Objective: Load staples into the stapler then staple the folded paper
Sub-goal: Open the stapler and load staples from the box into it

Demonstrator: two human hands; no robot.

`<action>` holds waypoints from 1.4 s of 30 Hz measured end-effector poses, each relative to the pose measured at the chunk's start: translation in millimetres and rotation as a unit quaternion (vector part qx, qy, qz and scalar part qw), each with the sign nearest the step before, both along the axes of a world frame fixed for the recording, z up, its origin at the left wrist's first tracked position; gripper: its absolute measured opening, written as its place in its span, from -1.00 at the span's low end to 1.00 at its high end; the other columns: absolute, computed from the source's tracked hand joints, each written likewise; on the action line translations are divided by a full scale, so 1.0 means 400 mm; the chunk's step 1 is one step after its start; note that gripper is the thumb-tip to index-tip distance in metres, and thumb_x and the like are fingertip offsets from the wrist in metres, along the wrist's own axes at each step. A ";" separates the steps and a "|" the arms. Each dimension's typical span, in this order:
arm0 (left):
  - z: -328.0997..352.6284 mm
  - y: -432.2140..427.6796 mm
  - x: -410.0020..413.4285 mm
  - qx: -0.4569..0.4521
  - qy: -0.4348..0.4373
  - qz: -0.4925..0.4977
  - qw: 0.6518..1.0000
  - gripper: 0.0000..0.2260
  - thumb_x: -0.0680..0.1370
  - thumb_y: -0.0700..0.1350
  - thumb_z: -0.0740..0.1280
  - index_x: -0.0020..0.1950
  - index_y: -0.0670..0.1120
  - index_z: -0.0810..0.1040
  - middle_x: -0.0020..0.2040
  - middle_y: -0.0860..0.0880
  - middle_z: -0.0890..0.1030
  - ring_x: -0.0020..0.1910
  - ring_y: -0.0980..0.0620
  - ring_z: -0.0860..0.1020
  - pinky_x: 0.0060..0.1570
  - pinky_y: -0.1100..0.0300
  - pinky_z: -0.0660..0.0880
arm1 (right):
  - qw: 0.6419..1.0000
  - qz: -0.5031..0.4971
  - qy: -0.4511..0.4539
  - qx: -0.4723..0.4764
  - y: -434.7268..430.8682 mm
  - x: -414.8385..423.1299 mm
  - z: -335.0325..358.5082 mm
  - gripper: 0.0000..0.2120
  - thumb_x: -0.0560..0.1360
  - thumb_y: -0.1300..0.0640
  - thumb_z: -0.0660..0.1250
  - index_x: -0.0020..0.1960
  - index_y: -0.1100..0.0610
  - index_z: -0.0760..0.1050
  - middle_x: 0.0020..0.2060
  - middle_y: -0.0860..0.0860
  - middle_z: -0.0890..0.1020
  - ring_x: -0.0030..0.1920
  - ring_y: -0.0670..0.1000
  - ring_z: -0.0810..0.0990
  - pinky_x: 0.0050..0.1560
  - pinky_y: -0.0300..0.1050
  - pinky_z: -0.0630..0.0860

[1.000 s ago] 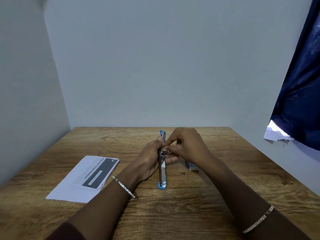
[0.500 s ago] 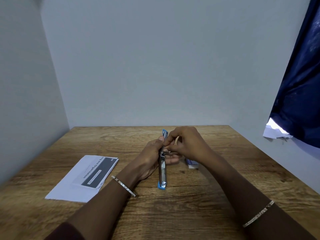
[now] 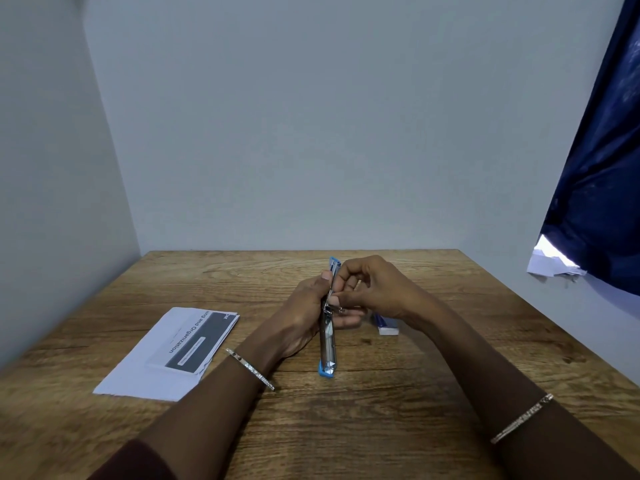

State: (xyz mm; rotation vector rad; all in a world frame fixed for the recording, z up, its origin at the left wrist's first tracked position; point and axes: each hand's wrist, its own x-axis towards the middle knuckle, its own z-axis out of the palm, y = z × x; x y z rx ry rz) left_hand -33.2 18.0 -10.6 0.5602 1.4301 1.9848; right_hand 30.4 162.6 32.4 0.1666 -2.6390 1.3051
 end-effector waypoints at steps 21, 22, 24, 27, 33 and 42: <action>0.025 -0.004 -0.004 0.038 -0.056 0.079 0.995 -0.60 0.72 0.06 0.01 0.00 -0.24 0.42 -0.18 -0.31 0.72 -0.24 -0.18 0.74 -0.34 0.08 0.66 | 0.981 -0.114 0.156 -0.004 0.024 0.010 0.012 -0.90 0.41 0.27 0.54 -0.17 0.23 0.62 -0.25 0.14 0.72 -0.23 0.06 0.70 -0.14 -0.08 0.63; 0.025 -0.005 -0.007 0.039 -0.053 0.085 0.994 -0.60 0.72 0.06 0.01 0.00 -0.23 0.42 -0.17 -0.31 0.72 -0.26 -0.17 0.73 -0.35 0.08 0.66 | 0.979 -0.121 0.161 0.012 0.029 0.011 0.011 -0.88 0.41 0.26 0.55 -0.19 0.22 0.61 -0.28 0.12 0.72 -0.28 0.01 0.67 -0.19 -0.16 0.61; 0.026 -0.009 -0.011 0.038 -0.048 0.100 0.993 -0.61 0.72 0.07 0.00 -0.01 -0.21 0.42 -0.18 -0.29 0.73 -0.32 -0.13 0.72 -0.37 0.09 0.66 | 0.972 -0.145 0.170 0.072 0.037 0.011 0.008 -0.85 0.39 0.24 0.57 -0.24 0.18 0.59 -0.34 0.05 0.69 -0.37 -0.09 0.59 -0.28 -0.31 0.54; 0.029 -0.016 -0.016 0.026 -0.042 0.135 0.990 -0.62 0.72 0.07 0.01 -0.03 -0.18 0.43 -0.28 -0.19 0.73 -0.47 -0.01 0.65 -0.47 0.19 0.59 | 0.963 -0.157 0.175 0.135 0.051 0.009 -0.003 -0.87 0.39 0.26 0.54 -0.22 0.17 0.59 -0.35 0.02 0.68 -0.33 -0.04 0.62 -0.23 -0.20 0.56; 0.022 -0.015 -0.034 0.043 -0.100 0.169 0.980 -0.64 0.70 0.10 0.08 -0.05 -0.15 0.44 -0.50 -0.06 0.53 -0.65 0.10 0.34 -0.67 0.32 0.27 | 0.955 -0.142 0.114 0.234 0.055 -0.007 -0.045 -0.85 0.44 0.24 0.50 -0.01 0.09 0.70 -0.20 0.00 0.75 -0.16 -0.07 0.69 -0.01 -0.19 0.60; 0.021 -0.013 -0.036 0.052 -0.129 0.113 0.984 -0.72 0.65 0.00 0.26 -0.18 -0.11 0.35 -0.46 -0.06 0.46 -0.66 0.12 0.29 -0.71 0.37 0.21 | 0.949 -0.126 0.061 0.282 0.047 -0.017 -0.051 -0.84 0.46 0.26 0.47 -0.04 0.04 0.74 -0.10 -0.03 0.77 -0.08 -0.07 0.69 0.00 -0.23 0.55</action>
